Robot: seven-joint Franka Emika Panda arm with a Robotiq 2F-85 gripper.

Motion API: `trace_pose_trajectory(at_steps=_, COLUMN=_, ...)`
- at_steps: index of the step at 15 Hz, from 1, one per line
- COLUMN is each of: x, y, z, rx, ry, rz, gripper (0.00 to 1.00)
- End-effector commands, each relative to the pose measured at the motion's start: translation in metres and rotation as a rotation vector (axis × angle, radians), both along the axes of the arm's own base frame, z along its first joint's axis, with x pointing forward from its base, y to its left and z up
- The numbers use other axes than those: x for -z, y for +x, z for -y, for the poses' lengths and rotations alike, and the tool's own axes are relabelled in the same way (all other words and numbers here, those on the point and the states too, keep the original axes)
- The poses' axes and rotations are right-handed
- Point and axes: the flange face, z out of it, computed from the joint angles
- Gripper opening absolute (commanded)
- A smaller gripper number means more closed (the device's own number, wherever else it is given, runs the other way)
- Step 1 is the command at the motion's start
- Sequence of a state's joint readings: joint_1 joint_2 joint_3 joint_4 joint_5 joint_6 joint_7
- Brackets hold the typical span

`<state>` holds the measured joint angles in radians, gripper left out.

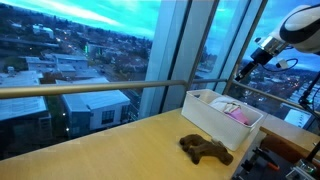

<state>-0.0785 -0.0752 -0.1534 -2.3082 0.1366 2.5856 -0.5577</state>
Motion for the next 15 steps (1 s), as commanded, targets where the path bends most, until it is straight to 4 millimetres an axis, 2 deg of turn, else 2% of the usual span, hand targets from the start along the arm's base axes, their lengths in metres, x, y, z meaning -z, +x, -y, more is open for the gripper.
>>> trace_pose_trajectory(at_steps=1, x=0.019, y=0.023, z=0.065, rx=0.046, ry=-0.061, rz=0.006, gripper=1.0)
trace_pose_trajectory(at_steps=3, x=0.032, y=0.036, z=0.083, rx=0.073, ry=-0.061, rz=-0.005, gripper=1.0)
trace_pose_trajectory(at_steps=8, x=0.073, y=0.079, z=0.09, rx=0.095, ry=-0.039, rz=-0.067, gripper=1.0)
trace_pose_trajectory(at_steps=10, x=0.093, y=0.091, z=0.1, rx=0.113, ry=-0.048, rz=-0.088, gripper=1.0)
trace_pose_trajectory(at_steps=12, x=0.111, y=0.095, z=0.127, rx=0.158, ry=-0.052, rz=-0.128, gripper=1.0)
trace_pose_trajectory(at_steps=15, x=0.127, y=0.084, z=0.158, rx=0.258, ry=-0.008, rz=-0.224, gripper=1.0)
